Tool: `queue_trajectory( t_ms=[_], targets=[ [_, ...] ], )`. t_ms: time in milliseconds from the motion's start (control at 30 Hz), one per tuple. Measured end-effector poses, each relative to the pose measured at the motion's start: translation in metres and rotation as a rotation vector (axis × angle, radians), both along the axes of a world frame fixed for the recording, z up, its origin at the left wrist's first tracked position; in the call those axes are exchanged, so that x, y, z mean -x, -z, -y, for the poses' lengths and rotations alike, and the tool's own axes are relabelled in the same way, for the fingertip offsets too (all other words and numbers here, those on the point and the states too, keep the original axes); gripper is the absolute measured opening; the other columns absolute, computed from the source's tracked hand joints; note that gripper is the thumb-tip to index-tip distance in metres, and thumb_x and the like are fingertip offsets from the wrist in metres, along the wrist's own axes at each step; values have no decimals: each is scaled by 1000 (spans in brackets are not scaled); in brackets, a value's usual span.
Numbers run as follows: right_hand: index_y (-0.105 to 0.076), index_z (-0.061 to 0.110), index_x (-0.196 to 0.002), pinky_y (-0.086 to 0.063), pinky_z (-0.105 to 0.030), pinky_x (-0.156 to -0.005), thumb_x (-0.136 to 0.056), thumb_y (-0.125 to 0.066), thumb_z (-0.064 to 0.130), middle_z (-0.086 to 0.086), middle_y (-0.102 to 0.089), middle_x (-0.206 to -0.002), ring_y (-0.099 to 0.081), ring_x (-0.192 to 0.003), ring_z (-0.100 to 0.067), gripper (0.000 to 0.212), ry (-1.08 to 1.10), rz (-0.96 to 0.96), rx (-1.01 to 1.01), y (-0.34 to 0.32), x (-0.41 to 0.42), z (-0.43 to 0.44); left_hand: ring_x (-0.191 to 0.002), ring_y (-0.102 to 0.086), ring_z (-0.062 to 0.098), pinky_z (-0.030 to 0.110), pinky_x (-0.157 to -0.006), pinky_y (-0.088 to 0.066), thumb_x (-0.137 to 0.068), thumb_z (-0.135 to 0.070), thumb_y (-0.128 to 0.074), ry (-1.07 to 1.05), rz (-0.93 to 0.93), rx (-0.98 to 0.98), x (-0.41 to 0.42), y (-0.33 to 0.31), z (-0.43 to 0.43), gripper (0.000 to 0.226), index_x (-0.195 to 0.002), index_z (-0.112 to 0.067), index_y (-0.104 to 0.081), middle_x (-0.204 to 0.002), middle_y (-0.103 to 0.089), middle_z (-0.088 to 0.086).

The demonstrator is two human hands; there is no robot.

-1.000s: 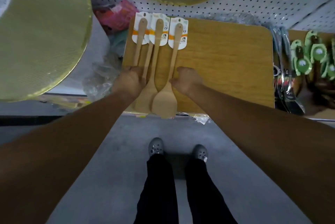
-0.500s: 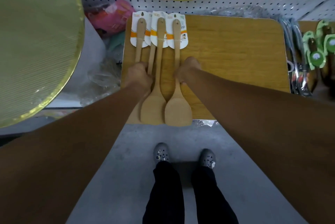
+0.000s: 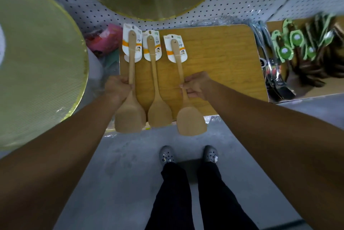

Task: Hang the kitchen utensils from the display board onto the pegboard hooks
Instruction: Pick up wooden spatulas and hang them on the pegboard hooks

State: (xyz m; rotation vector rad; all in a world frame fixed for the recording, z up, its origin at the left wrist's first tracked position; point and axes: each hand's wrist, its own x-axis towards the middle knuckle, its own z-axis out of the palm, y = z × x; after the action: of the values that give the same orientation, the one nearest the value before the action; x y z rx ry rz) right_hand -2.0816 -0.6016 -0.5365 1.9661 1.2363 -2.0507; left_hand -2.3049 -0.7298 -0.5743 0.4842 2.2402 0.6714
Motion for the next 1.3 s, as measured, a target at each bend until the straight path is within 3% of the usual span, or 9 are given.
queue_trajectory(
  t_ms=[133,233,333,533,600,733,1033,1167,1300],
  targets=[
    [-58,6,-94,-61,-42,-79,-86,-67,-13,-15,-67,-92,-70,-77,-27,22,137,-116,-4,-21,-27,17,-73,-63,19,32,-71,-57,-84,-5,-73,-49,162,-23,-33,-27,13,22,-106,-2,-71,-84,-67,5],
    [-58,0,-107,-62,-37,-72,-86,-57,-22,-14,-64,-97,-69,-75,-26,30,207,-192,-16,-42,-58,36,-85,-63,26,40,-79,-56,-83,0,-72,-21,315,-73,-63,-43,21,21,-104,2,-68,-93,-67,14],
    [-56,-4,-120,-59,-42,-85,-85,-53,-25,-13,-65,-98,-69,-77,-26,41,263,-214,-88,-68,-104,54,-86,-63,22,38,-79,-57,-82,6,-71,37,389,-151,-108,-70,17,30,-111,-1,-66,-97,-67,11],
    [-65,3,-109,-57,-42,-90,-80,-67,-18,-19,-70,-107,-72,-90,-31,35,470,-243,-256,-117,-216,80,-87,-61,14,18,-69,-54,-87,7,-64,241,449,-315,-208,-134,10,34,-119,-4,-66,-97,-65,3],
    [-65,-1,-113,-58,-41,-88,-80,-69,-16,-20,-67,-101,-69,-90,-31,37,530,-257,-317,-136,-250,86,-87,-62,13,16,-71,-55,-87,8,-64,256,469,-352,-238,-154,9,35,-120,-5,-66,-96,-64,1],
    [-70,9,-102,-56,-42,-91,-83,-65,-16,-15,-66,-87,-69,-91,-30,32,595,-311,-437,-178,-325,92,-83,-64,8,11,-69,-53,-86,6,-67,355,452,-424,-299,-199,-1,37,-119,-12,-66,-91,-67,-7],
    [-63,-4,-120,-60,-33,-82,-83,-67,-14,-28,-69,-106,-73,-91,-29,39,831,-354,-650,-260,-514,118,-66,-63,-10,12,-66,-55,-84,13,-65,536,565,-588,-507,-282,-27,45,-111,-22,-61,-73,-72,-19],
    [-68,3,-113,-58,-39,-92,-78,-73,-10,-23,-72,-106,-71,-98,-30,38,886,-356,-736,-288,-592,135,-76,-66,-5,12,-68,-54,-83,11,-68,595,644,-629,-594,-308,-32,49,-116,-23,-60,-92,-72,-10],
    [-72,9,-104,-58,-35,-90,-78,-73,-10,-13,-77,-98,-73,-98,-28,32,939,-324,-805,-309,-651,145,-93,-68,8,24,-84,-58,-82,9,-69,669,695,-623,-657,-326,-40,50,-125,-15,-61,-109,-72,5]
  ],
)
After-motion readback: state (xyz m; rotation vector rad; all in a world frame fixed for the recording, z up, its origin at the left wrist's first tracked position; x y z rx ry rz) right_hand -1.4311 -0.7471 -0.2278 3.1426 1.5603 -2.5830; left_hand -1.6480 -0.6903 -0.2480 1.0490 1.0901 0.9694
